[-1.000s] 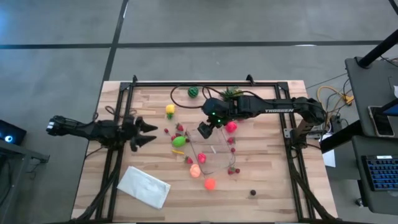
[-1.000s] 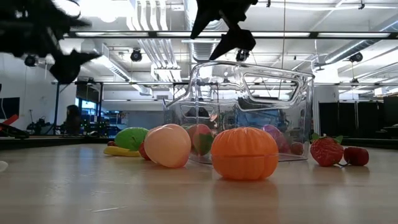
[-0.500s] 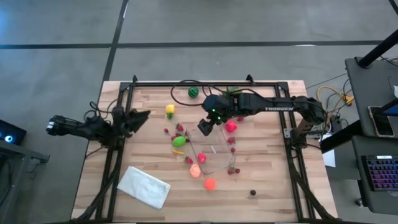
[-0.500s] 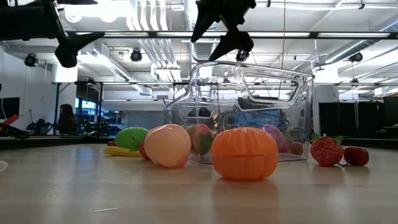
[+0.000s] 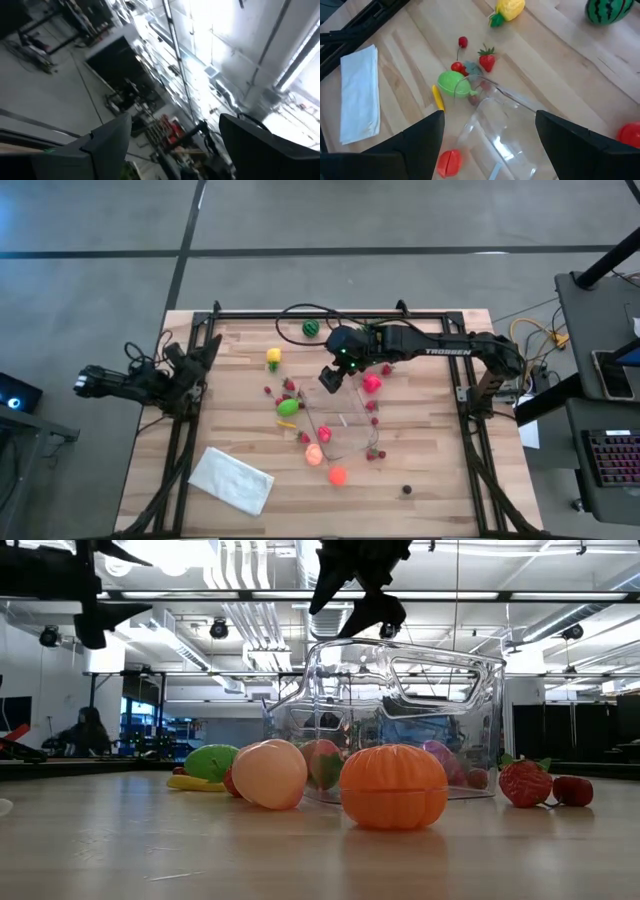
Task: Pick and placing Produce into tupperware
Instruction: Put the yellow pineapple into the transparent bin
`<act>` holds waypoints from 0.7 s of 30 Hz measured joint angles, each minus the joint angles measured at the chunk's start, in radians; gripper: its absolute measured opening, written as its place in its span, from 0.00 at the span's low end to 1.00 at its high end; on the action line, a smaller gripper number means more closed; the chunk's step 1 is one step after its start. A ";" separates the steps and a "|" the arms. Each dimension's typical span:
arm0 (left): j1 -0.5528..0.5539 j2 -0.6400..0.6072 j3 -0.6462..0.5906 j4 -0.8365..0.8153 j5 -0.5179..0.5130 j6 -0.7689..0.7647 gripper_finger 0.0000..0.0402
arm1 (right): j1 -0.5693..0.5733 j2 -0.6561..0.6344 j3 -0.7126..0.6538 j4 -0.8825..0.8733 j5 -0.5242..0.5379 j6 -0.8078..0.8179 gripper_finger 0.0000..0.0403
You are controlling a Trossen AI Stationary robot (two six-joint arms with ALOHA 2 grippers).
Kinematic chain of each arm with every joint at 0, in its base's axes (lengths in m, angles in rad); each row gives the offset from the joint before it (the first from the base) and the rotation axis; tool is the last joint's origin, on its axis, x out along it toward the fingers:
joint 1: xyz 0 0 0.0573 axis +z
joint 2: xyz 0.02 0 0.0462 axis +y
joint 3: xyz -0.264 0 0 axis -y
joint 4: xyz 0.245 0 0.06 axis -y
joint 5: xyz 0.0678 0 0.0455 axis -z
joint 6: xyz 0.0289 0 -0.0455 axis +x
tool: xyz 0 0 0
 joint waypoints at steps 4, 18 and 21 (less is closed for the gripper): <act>0.000 0.025 0.001 -0.017 -0.011 0.059 0.72 | -0.001 0.000 0.000 -0.001 0.057 -0.018 0.75; 0.037 0.394 0.322 -0.468 -0.240 0.322 0.72 | -0.100 -0.012 0.000 -0.011 0.100 -0.052 0.75; 0.098 0.486 0.425 -0.582 -0.218 0.399 0.72 | -0.112 -0.013 0.000 -0.011 0.099 -0.055 0.75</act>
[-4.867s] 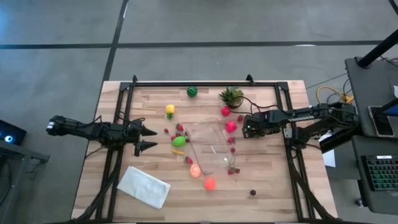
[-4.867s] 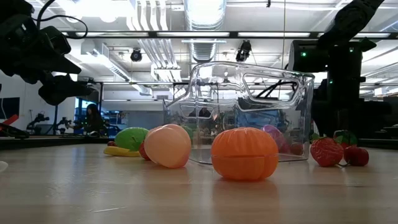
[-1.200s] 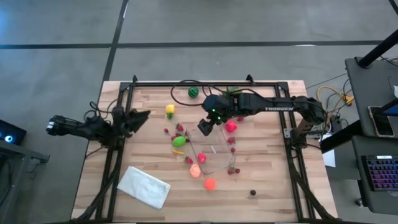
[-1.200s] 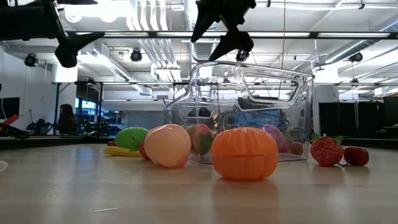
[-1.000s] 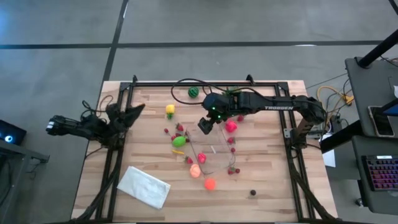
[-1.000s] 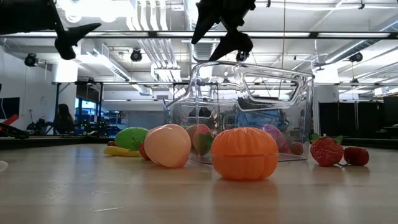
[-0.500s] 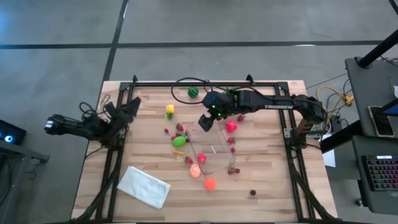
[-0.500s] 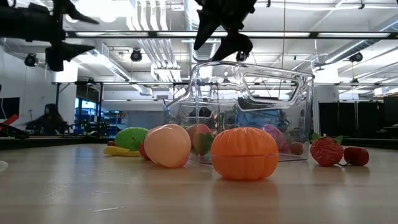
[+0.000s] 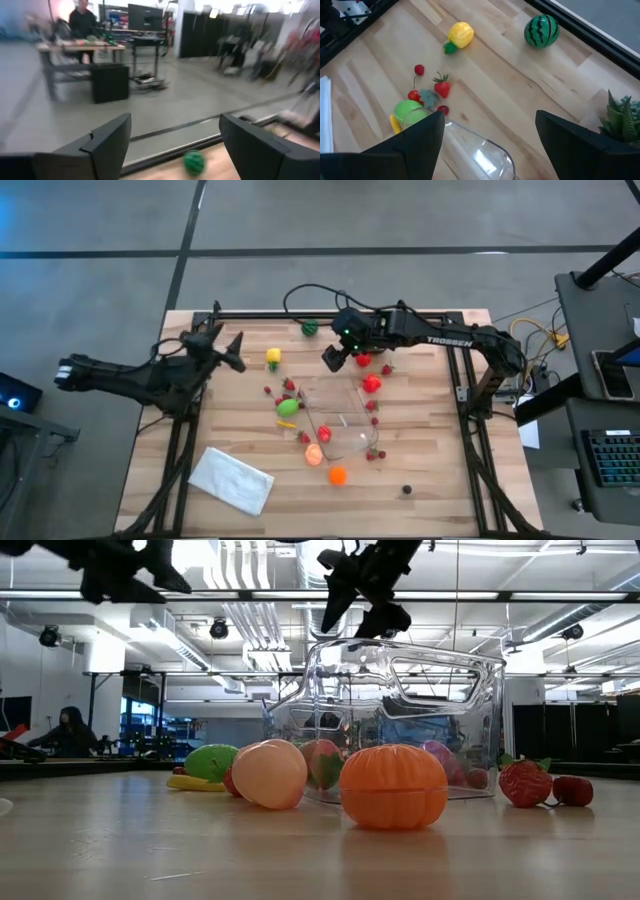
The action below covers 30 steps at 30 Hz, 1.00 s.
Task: Pick and placing Produce into tupperware
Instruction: Put the yellow pineapple into the transparent bin
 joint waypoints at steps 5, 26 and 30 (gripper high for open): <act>0.221 0.190 0.180 -0.489 0.327 -0.304 0.72 | -0.011 0.000 0.000 -0.001 -0.003 -0.004 0.75; 0.884 0.689 0.324 -0.499 1.423 -0.340 0.72 | -0.009 -0.004 -0.001 -0.144 0.031 0.048 0.75; 0.881 0.767 0.332 -0.501 1.424 -0.340 0.72 | -0.002 -0.020 -0.001 -0.207 0.105 0.068 0.75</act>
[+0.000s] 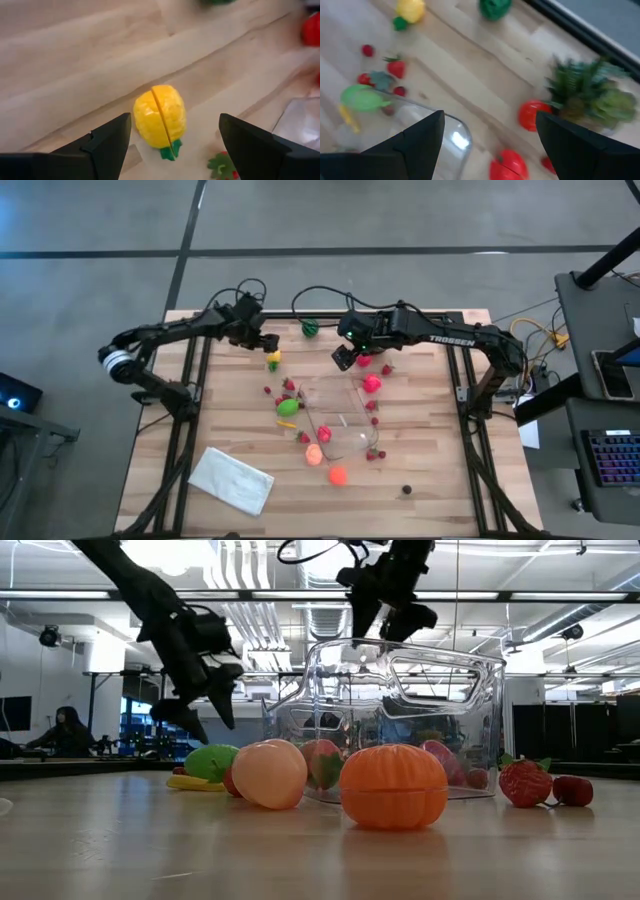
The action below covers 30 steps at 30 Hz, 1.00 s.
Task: Pick and placing Produce into tupperware
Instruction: Put the yellow pineapple into the transparent bin
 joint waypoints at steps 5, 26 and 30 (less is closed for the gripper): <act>-0.001 0.044 0.007 0.006 -0.007 -0.001 0.72 | 0.013 -0.026 0.000 -0.051 0.083 0.011 0.75; -0.032 0.137 0.012 0.021 -0.009 -0.053 0.72 | 0.012 -0.057 -0.017 -0.074 0.221 0.043 0.75; -0.032 0.162 0.021 0.047 -0.030 -0.053 0.72 | 0.012 -0.056 -0.024 -0.073 0.221 0.042 0.75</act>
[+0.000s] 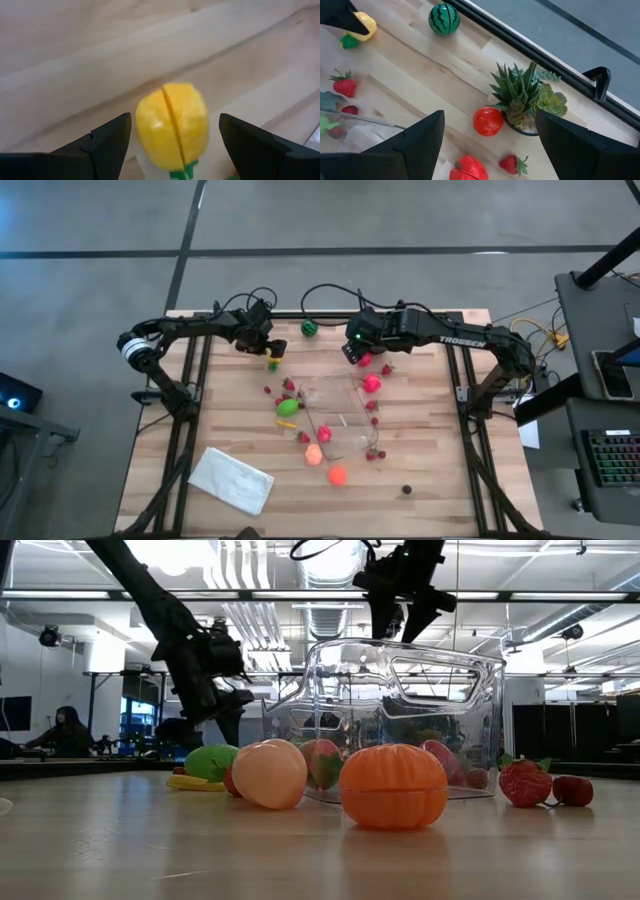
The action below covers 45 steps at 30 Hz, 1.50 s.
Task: Pick and placing Produce into tupperware
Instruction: Put the yellow pineapple into the transparent bin
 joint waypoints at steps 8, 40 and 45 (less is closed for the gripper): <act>-0.003 0.019 0.000 0.006 -0.013 -0.001 0.71 | 0.000 0.001 -0.001 -0.001 0.000 -0.002 0.75; -0.297 -0.358 0.006 0.331 0.278 0.118 0.47 | 0.012 -0.124 -0.001 -0.021 0.254 0.124 0.75; -0.434 -0.297 0.009 0.333 0.257 0.186 0.47 | 0.045 -0.223 -0.001 -0.024 0.288 0.115 0.75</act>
